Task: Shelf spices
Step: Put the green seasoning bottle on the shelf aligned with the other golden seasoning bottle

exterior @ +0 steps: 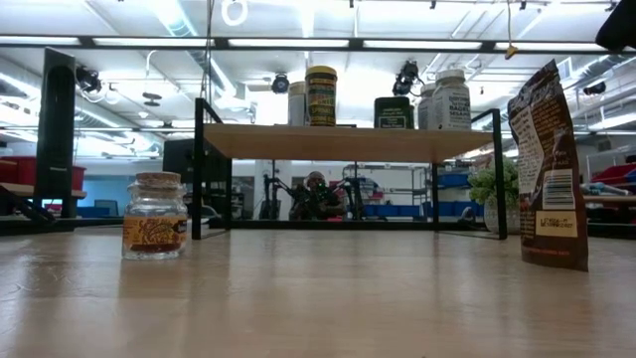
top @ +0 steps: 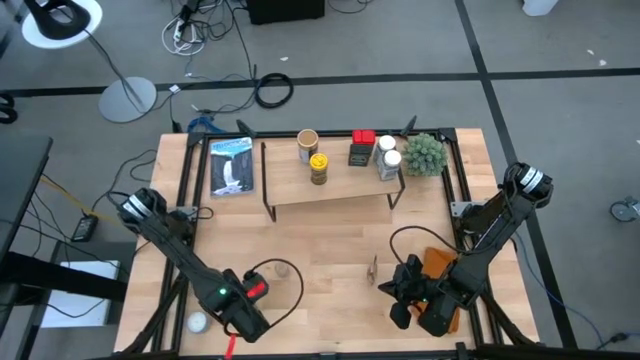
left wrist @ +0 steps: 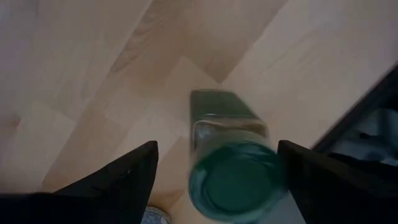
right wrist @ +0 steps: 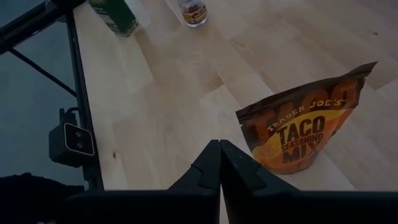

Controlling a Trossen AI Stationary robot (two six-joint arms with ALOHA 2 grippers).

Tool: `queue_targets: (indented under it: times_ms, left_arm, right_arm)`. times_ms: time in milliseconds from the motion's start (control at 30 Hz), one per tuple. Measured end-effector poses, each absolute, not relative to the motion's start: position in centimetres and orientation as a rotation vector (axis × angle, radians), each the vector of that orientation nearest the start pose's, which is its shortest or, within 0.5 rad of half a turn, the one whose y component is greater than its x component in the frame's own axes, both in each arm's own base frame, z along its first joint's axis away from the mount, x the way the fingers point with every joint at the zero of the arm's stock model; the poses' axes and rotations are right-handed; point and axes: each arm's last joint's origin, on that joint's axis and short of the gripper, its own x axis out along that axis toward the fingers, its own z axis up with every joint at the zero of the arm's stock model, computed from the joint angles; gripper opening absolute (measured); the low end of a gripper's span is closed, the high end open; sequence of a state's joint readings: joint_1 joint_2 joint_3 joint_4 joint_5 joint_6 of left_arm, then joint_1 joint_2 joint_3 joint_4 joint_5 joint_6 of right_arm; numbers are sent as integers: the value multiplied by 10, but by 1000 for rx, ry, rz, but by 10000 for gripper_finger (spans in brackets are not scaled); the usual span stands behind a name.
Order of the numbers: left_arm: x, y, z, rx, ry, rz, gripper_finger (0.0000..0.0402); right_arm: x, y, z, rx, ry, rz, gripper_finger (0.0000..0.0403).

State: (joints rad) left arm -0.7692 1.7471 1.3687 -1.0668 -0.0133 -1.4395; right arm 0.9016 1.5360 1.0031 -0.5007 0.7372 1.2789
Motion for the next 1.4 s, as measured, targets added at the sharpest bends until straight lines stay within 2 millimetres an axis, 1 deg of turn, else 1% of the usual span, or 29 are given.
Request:
queue_targets:
  times_ms: [67, 200, 333, 467, 633, 733, 833, 933, 1033, 1167, 1267, 1400]
  left_arm:
    - [236, -230, 227, -587, 1446, 447, 335]
    - [234, -235, 224, -570, 1453, 439, 333]
    - [232, -237, 220, -563, 1455, 431, 318]
    - [230, -239, 219, -551, 1446, 420, 282]
    - [231, -239, 219, -541, 1439, 415, 221]
    - [231, -239, 219, -538, 1438, 413, 199]
    - [230, -238, 220, -525, 1442, 400, 196]
    - [231, -237, 223, -506, 1462, 381, 205]
    - [234, -235, 231, -483, 1469, 367, 209]
    - [242, -224, 250, -415, 1489, 353, 209]
    - [251, -212, 270, -353, 1490, 342, 210]
    - [269, -187, 302, -305, 1476, 301, 210]
  right_arm:
    - [200, 222, 218, 470, 645, -296, 6]
    - [200, 222, 218, 472, 644, -295, 4]
    - [200, 222, 218, 472, 644, -293, 2]
    - [201, 222, 218, 472, 643, -290, 7]
    - [201, 223, 218, 475, 647, -285, 4]
    - [201, 223, 218, 474, 647, -284, 2]
    - [201, 223, 219, 468, 647, -281, 4]
    - [201, 223, 219, 469, 646, -280, 7]
    - [201, 223, 219, 469, 646, -280, 6]
    - [201, 223, 219, 468, 646, -280, 2]
    - [201, 223, 219, 473, 644, -277, 4]
    - [202, 224, 220, 483, 637, -272, 8]
